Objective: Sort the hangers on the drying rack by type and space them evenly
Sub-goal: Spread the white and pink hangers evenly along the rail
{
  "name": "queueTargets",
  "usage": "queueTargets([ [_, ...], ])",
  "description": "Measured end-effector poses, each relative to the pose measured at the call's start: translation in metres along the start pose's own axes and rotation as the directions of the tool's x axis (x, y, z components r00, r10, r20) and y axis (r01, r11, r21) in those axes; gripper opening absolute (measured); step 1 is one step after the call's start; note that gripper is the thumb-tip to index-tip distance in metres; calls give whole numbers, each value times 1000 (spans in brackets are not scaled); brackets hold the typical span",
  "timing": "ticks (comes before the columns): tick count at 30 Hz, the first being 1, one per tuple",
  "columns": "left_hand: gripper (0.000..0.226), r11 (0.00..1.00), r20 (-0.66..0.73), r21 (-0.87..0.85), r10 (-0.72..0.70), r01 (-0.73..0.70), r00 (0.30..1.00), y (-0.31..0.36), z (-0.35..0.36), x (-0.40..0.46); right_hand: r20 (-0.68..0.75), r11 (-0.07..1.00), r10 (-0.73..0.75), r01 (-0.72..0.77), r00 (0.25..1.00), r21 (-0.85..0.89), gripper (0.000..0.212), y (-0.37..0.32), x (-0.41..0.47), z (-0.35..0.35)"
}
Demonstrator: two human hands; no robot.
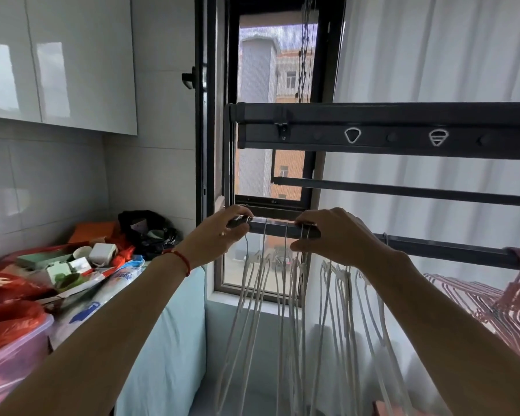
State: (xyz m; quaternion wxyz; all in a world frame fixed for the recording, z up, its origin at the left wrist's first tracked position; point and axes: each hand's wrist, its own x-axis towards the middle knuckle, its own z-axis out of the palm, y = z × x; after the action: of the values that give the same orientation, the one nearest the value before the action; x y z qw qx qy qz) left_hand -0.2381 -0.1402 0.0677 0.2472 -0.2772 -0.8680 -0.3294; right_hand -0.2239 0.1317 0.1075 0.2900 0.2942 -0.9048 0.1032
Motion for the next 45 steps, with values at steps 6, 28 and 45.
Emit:
queueTargets([
  [6,29,1000,-5,2,-1,1,1000,-1,-1,1,1,1000,4,-4,1000,30,52,3,-4,-2],
  [28,27,1000,14,-8,-14,14,1000,2,-5,-2,50,997,40,-37,998,-64,37,18,-12,-10],
  [45,25,999,15,-27,-17,18,1000,6,-4,-2,105,996,72,-66,992,-65,54,28,-25,-27],
])
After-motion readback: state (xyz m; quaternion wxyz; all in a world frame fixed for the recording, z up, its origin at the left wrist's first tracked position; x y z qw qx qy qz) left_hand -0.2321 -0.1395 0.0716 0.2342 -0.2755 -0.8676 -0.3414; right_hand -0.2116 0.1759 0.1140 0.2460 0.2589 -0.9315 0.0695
